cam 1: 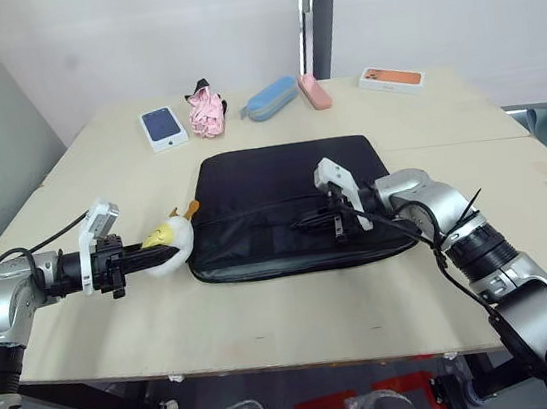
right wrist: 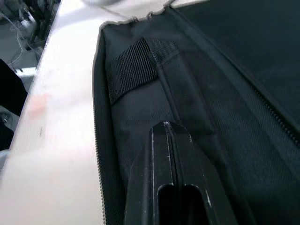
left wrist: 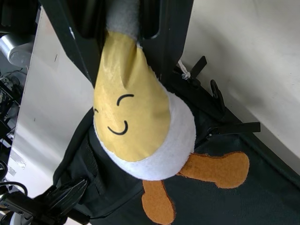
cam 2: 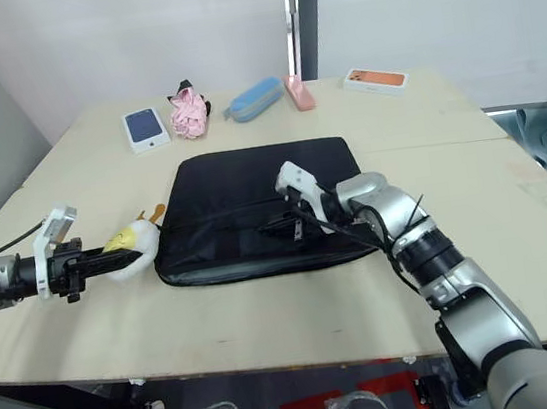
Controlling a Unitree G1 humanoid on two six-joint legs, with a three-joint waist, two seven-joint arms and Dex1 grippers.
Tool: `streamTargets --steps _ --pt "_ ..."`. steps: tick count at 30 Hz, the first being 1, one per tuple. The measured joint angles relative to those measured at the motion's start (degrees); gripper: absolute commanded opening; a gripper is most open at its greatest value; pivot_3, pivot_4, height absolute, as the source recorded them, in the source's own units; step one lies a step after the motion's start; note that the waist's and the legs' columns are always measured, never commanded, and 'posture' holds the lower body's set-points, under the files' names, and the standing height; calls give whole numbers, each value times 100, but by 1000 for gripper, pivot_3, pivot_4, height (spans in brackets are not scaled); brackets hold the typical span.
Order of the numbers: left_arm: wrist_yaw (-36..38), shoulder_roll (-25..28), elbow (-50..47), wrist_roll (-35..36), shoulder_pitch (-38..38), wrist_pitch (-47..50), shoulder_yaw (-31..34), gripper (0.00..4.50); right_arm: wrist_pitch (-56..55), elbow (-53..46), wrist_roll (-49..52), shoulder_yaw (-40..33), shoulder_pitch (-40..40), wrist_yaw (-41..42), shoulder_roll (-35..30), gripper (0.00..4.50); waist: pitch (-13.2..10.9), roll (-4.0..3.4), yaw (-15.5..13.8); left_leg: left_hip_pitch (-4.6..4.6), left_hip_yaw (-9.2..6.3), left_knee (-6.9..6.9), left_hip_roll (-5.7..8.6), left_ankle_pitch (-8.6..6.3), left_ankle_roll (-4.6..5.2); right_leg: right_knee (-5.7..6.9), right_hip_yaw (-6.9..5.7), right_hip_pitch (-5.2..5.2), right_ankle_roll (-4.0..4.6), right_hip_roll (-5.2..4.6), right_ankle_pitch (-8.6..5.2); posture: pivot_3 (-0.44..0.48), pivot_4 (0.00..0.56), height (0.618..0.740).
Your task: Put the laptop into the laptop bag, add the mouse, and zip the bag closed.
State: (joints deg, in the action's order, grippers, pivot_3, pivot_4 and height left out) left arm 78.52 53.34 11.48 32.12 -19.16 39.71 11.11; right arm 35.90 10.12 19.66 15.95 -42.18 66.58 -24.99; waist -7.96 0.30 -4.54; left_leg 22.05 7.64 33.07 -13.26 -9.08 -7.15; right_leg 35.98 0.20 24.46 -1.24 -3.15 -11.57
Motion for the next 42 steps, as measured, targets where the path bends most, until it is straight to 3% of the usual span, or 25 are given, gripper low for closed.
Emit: streamTargets --steps 8,19,34,38,42 --pt "11 9 -117 116 41 57 0 528 -292 322 -402 107 -399 -267 160 0 0 1 5 -2 -2 1 0 0 -1 5 -2 0 0 0 0 0 150 740" --pt "8 21 -256 192 161 90 10 528 -923 573 -944 477 -334 -224 157 0 3 5 3 -12 -3 4 1 0 -1 10 -2 -10 1 -3 -1 0 150 740" --pt "118 136 -1649 472 939 84 -3 528 -984 691 -949 435 -345 -203 183 0 4 5 21 -12 -2 6 1 0 0 8 -1 -13 1 -4 -1 0 150 740" --pt "94 175 -1885 92 1308 -297 -388 528 -982 685 -949 433 -352 -214 192 0 4 4 41 -12 -3 4 1 0 0 7 -3 -13 1 -4 -1 0 150 740" --pt "-157 -149 -1931 56 1247 -531 -425 528 -956 680 -987 424 -351 -221 184 0 5 2 15 -14 -4 7 1 0 0 13 -5 -16 1 -6 -1 0 150 740"
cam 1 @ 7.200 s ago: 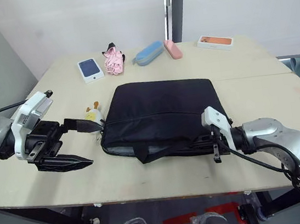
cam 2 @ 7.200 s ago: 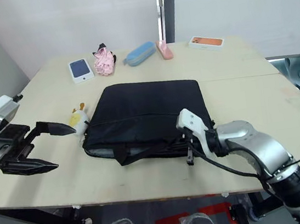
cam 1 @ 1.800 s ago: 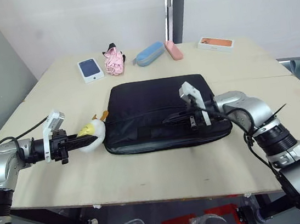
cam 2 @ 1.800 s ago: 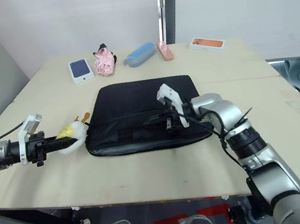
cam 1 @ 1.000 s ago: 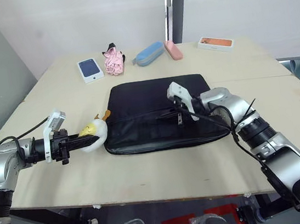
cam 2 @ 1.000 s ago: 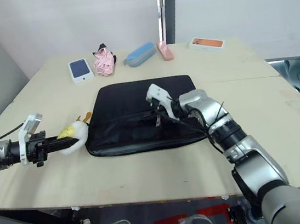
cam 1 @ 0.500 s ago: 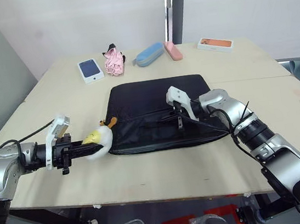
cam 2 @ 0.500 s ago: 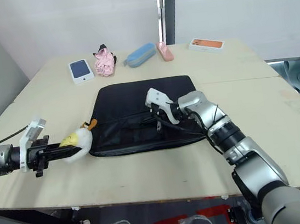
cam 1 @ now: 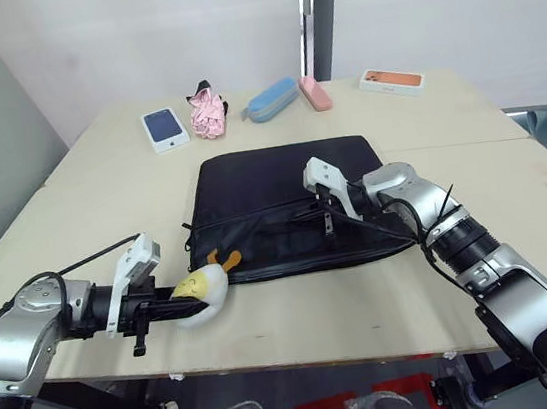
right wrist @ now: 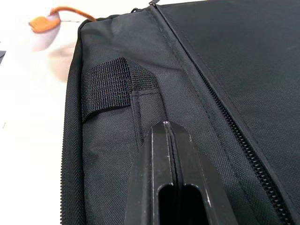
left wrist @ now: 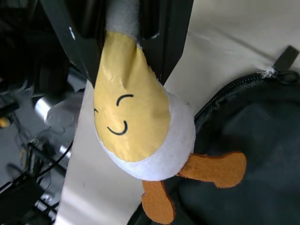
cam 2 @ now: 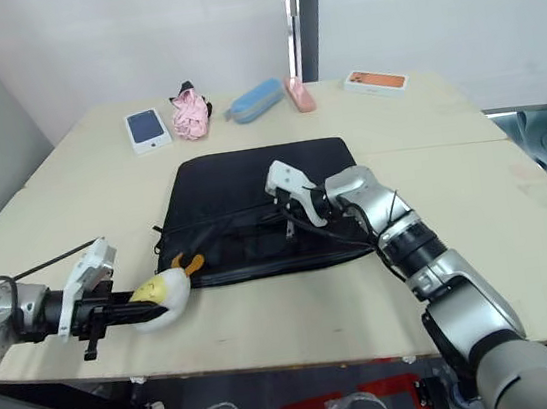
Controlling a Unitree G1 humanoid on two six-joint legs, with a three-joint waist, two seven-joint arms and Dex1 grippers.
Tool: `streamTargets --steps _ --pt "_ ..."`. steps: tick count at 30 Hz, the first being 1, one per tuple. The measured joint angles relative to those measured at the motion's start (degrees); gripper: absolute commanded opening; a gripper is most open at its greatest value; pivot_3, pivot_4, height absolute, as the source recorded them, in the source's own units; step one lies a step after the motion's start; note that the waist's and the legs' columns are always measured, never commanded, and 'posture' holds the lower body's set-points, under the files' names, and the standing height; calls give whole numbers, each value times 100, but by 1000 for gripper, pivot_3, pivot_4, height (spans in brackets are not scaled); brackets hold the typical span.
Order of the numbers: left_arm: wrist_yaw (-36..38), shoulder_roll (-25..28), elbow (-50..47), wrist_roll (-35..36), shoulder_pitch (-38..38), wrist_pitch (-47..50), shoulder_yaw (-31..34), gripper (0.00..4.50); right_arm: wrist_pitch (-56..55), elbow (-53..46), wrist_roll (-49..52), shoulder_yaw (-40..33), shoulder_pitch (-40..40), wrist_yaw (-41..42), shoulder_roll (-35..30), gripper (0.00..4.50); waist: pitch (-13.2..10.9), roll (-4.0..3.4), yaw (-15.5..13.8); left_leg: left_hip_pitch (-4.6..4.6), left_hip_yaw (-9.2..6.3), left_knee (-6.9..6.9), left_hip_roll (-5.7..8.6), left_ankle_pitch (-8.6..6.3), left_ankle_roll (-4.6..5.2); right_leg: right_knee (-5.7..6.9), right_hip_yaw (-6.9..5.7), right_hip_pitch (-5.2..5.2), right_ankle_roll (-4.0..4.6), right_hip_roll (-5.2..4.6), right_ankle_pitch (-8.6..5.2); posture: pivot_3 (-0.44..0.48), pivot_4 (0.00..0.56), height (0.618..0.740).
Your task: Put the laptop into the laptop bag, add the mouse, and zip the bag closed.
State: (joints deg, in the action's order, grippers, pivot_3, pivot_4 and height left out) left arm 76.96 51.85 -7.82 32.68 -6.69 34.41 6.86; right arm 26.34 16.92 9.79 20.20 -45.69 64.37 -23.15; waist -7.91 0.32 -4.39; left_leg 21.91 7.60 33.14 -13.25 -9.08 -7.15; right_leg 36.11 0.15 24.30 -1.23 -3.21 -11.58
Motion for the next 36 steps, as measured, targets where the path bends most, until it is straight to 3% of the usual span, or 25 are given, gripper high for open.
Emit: streamTargets --steps 5,12,15,24,28,36 --pt "-143 -341 -709 420 5 33 2 528 12 -15 -7 7 -1 10 3 0 2 2 11 0 0 5 -1 0 0 1 1 -1 0 1 0 0 150 740" --pt "77 -145 -974 -27 167 -493 -592 528 63 -9 -14 9 -21 43 18 0 2 -1 30 0 2 4 -1 0 1 -1 2 -2 0 0 0 0 150 740" --pt "-9 -461 -889 -176 -158 -684 -839 528 90 2 -25 9 -31 47 25 0 3 -3 26 -2 3 6 1 0 1 3 2 -4 0 -3 0 0 150 740" --pt "140 -1317 -123 -1022 -1169 -1665 -1995 528 121 2 -44 16 -52 95 46 0 5 -3 55 0 4 9 2 3 4 3 3 -6 0 -2 1 0 150 740" --pt "424 -1871 703 -1535 -1970 -2339 -2634 528 192 -21 -77 14 -52 99 43 0 5 -6 40 -4 6 14 6 7 11 6 2 -15 -1 -10 2 0 150 740" --pt "614 -2668 1625 -2096 -2575 -3322 -3174 528 314 -164 -103 11 -14 97 20 0 5 -6 34 0 6 11 6 9 15 3 0 -15 -1 -10 2 0 150 740"
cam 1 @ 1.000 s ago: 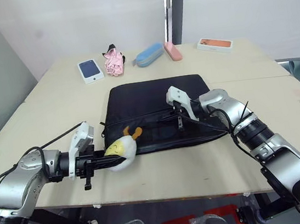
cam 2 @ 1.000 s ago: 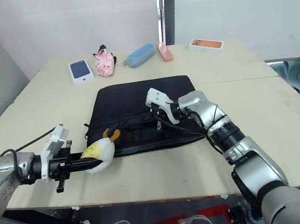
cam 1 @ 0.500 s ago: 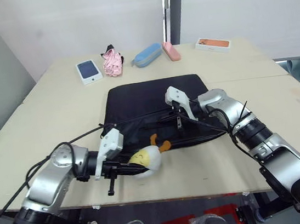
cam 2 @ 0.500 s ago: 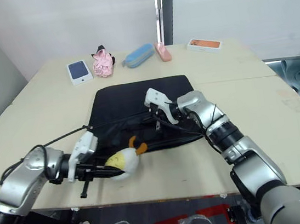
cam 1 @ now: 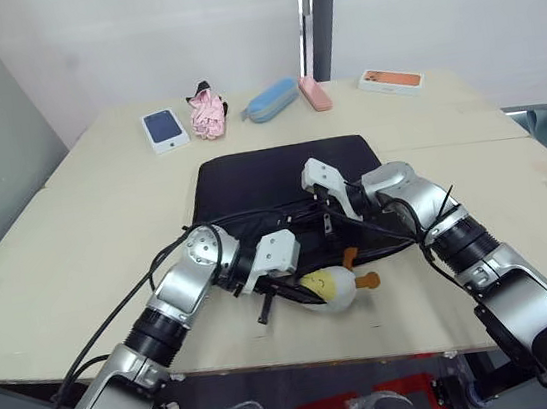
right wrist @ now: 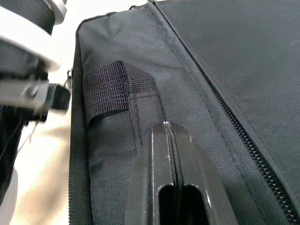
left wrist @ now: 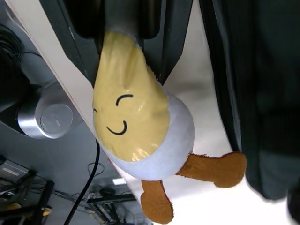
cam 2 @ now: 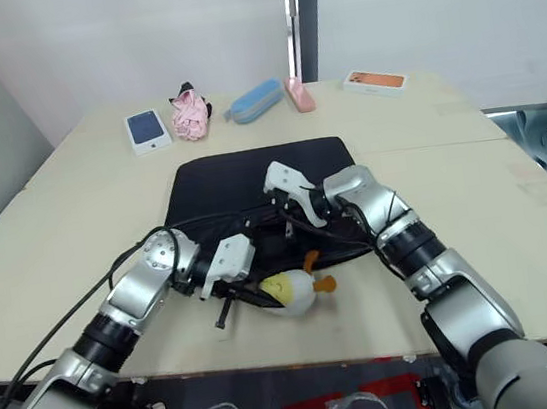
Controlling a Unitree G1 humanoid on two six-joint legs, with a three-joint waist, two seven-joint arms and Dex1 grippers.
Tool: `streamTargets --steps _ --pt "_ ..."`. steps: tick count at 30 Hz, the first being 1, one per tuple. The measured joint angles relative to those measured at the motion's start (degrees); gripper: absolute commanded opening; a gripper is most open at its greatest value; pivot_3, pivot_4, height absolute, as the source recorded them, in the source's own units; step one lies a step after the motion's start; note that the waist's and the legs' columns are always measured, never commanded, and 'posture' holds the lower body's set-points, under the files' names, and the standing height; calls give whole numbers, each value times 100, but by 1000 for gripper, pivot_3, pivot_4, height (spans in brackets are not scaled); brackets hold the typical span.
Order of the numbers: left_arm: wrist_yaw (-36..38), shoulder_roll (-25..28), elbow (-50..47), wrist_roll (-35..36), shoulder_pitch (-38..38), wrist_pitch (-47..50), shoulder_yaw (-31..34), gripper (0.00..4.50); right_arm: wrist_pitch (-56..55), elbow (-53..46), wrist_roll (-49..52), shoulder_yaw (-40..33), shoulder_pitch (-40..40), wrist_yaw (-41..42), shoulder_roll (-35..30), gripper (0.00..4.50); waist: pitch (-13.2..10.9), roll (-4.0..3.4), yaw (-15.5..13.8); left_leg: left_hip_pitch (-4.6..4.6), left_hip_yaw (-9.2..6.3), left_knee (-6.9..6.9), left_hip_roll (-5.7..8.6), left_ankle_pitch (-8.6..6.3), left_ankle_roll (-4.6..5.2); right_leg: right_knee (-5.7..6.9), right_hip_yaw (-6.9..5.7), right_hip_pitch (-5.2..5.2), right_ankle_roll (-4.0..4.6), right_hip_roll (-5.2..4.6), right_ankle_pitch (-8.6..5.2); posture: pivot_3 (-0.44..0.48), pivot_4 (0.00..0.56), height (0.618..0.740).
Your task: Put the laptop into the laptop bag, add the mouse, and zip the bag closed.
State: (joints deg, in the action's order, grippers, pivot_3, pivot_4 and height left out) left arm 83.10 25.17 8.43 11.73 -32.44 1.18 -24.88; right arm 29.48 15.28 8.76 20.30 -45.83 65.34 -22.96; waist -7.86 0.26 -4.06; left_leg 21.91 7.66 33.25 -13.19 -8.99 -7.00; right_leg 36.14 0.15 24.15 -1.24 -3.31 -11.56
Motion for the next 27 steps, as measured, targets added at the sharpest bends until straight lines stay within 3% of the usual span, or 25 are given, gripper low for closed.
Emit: streamTargets --steps 12,17,23,27 --pt "-229 -639 796 -245 -402 -1101 59 528 45 1 -19 -3 -5 21 -13 0 0 0 -56 -1 1 3 0 1 2 4 0 -2 0 -2 0 0 150 740" --pt "-146 -546 783 -139 -352 -897 121 2210 45 12 -23 -1 -13 26 5 0 0 -1 -52 -4 1 2 -1 1 2 6 0 0 0 -1 0 0 150 740" --pt "132 69 256 226 -3 -364 358 4400 43 23 -24 0 -20 38 21 0 -2 -3 -46 -4 1 -2 -3 1 1 4 -1 3 0 0 0 0 150 740" --pt "270 641 -339 547 207 -123 678 4455 32 39 -24 -2 -26 51 16 0 -3 -5 -43 -5 1 -2 -3 0 0 4 -2 4 0 1 0 0 150 740"
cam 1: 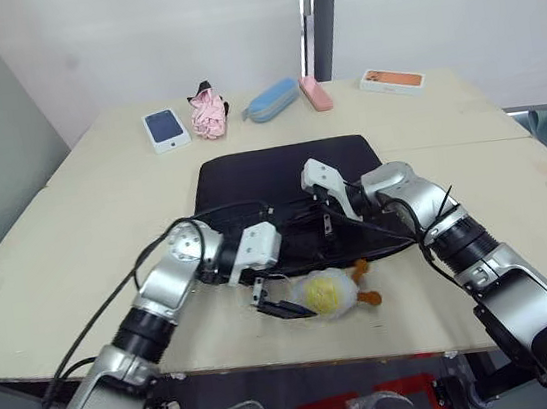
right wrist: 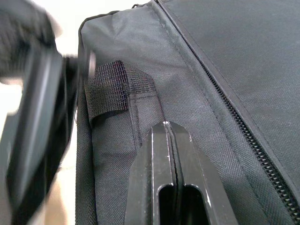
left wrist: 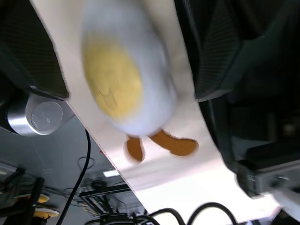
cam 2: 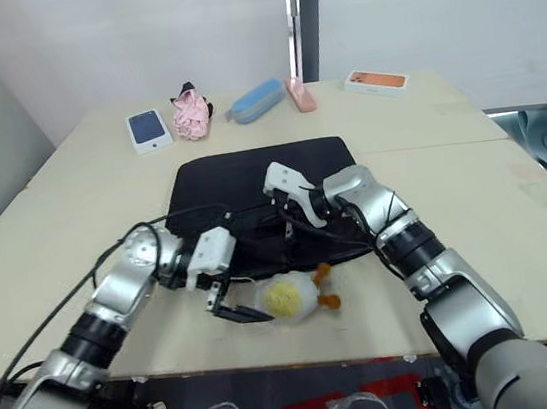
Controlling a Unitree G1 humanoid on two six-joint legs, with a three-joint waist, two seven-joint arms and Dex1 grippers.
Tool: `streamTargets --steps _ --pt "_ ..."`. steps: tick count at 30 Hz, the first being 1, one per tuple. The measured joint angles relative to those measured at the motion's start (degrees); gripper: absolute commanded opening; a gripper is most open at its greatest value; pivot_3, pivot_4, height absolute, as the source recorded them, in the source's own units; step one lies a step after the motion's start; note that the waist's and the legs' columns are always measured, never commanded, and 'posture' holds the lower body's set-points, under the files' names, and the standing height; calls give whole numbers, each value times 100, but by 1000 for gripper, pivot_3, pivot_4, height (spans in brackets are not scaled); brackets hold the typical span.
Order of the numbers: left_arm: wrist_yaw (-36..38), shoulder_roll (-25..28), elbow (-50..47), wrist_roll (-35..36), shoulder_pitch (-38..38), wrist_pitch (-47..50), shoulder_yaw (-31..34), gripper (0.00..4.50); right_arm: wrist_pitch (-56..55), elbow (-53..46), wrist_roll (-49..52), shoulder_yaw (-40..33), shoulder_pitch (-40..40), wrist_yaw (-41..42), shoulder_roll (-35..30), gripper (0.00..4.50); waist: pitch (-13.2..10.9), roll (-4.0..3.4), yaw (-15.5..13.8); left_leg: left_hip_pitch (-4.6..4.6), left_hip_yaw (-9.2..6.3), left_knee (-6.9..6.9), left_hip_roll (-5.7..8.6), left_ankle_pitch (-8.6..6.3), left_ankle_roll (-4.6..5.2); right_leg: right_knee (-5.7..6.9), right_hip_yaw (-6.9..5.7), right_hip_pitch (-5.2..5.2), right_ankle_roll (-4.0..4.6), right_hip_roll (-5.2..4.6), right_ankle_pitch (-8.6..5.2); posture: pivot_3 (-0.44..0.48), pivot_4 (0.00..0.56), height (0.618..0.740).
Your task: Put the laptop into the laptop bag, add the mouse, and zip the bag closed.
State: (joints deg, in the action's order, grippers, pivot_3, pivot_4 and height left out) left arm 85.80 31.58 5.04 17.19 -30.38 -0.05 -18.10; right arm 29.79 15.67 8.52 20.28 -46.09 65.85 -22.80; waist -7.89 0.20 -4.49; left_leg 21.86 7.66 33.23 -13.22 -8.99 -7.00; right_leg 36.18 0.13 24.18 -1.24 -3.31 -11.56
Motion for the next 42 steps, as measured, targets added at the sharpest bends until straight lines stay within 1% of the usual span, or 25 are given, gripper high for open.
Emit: streamTargets --steps 3,8,10,14,18,21,24,27,28,29,30,31,34,36,38,39,40,42 --pt "131 404 -262 255 52 297 212 4455 -28 30 0 -2 -9 8 0 0 -1 -2 5 -1 0 -1 0 0 -1 1 0 0 0 0 0 0 150 740" --pt "101 737 -260 514 49 475 741 4455 -60 85 1 -1 -39 20 3 0 -2 -4 9 0 0 -1 0 -1 -2 0 -1 1 0 0 0 0 150 740" --pt "72 815 -250 748 6 738 1015 4455 -73 86 2 -2 -41 21 4 0 -2 -4 9 3 0 -1 0 -1 -3 -1 -1 3 0 1 0 0 150 740" --pt "80 1068 -74 1416 -178 1657 1582 4455 19 82 77 -88 -41 -3 6 0 -3 -6 1 6 1 -2 1 -1 -3 -1 0 8 0 1 0 0 150 740" --pt "-42 886 267 1690 -435 2152 1750 4455 314 -114 322 -349 96 15 -146 0 -5 -7 -83 12 1 0 2 -1 -3 -8 -2 8 0 -1 0 0 150 740" --pt "-37 585 522 1684 -661 2247 1715 4455 482 -697 539 -480 441 108 -453 0 -9 -6 -128 21 0 -7 3 -1 -2 -20 -7 9 0 -1 0 0 150 740" --pt "12 353 726 1611 -858 2246 1595 4455 743 -1171 767 -693 648 99 -663 0 -11 -7 -110 21 1 -14 2 0 -2 -20 -6 14 0 0 0 0 150 740" --pt "194 38 837 1462 -997 2085 1292 4455 960 -1555 967 -977 712 6 -855 0 -11 -7 -90 17 4 -17 1 1 -4 -17 -2 15 0 1 0 0 150 740" --pt "241 -70 898 1372 -1005 1956 1187 3940 1006 -1661 1021 -1064 739 -53 -901 0 -11 -7 -85 16 6 -18 1 1 -4 -17 -1 15 0 1 0 0 150 740" --pt "254 -107 928 1339 -1004 1907 1126 3813 1025 -1678 1033 -1101 745 -76 -914 0 -11 -7 -79 15 6 -17 0 1 -3 -16 -1 15 0 2 0 0 150 740" --pt "279 -161 966 1297 -1013 1857 1054 3412 1083 -1712 1079 -1169 776 -134 -945 0 -12 -8 -75 17 6 -17 -1 1 -4 -16 -1 16 0 3 0 0 150 740" --pt "294 -193 984 1280 -1024 1842 1041 3115 1126 -1750 1117 -1211 808 -165 -965 0 -12 -9 -79 17 6 -17 -1 1 -4 -16 -1 16 0 2 0 0 150 740" --pt "380 -481 1216 1177 -1232 1616 938 1951 1702 -2478 1764 -2064 1096 -360 -1333 0 -19 -15 -168 22 7 -18 2 2 0 -21 0 19 0 0 0 0 150 740" --pt "400 -534 1359 1165 -1326 1459 830 1262 2043 -3086 2211 -2641 1322 -410 -1682 0 -20 -16 -216 20 15 -23 3 2 6 -31 6 18 -1 1 0 0 150 740" --pt "409 -497 1466 1121 -1339 1095 472 560 2389 -3695 2648 -3227 1684 -518 -2025 0 -20 -16 -240 18 20 -32 3 20 37 -39 9 18 -1 1 0 0 150 740" --pt "414 -476 1554 1098 -1325 884 233 160 2572 -3971 2841 -3480 1894 -587 -2178 0 -20 -16 -252 16 22 -33 3 20 37 -40 10 18 -2 1 0 0 150 740" --pt "415 -476 1644 1048 -1320 714 62 27 2715 -4177 2988 -3661 2060 -667 -2275 0 -20 -16 -251 15 23 -34 2 20 36 -39 11 19 -2 2 0 0 150 740" --pt "419 -545 1957 948 -1354 400 -182 27 3013 -4562 3331 -4007 2334 -865 -2426 0 -20 -16 -233 11 34 -31 0 16 29 -29 23 19 -6 3 1 0 150 740"
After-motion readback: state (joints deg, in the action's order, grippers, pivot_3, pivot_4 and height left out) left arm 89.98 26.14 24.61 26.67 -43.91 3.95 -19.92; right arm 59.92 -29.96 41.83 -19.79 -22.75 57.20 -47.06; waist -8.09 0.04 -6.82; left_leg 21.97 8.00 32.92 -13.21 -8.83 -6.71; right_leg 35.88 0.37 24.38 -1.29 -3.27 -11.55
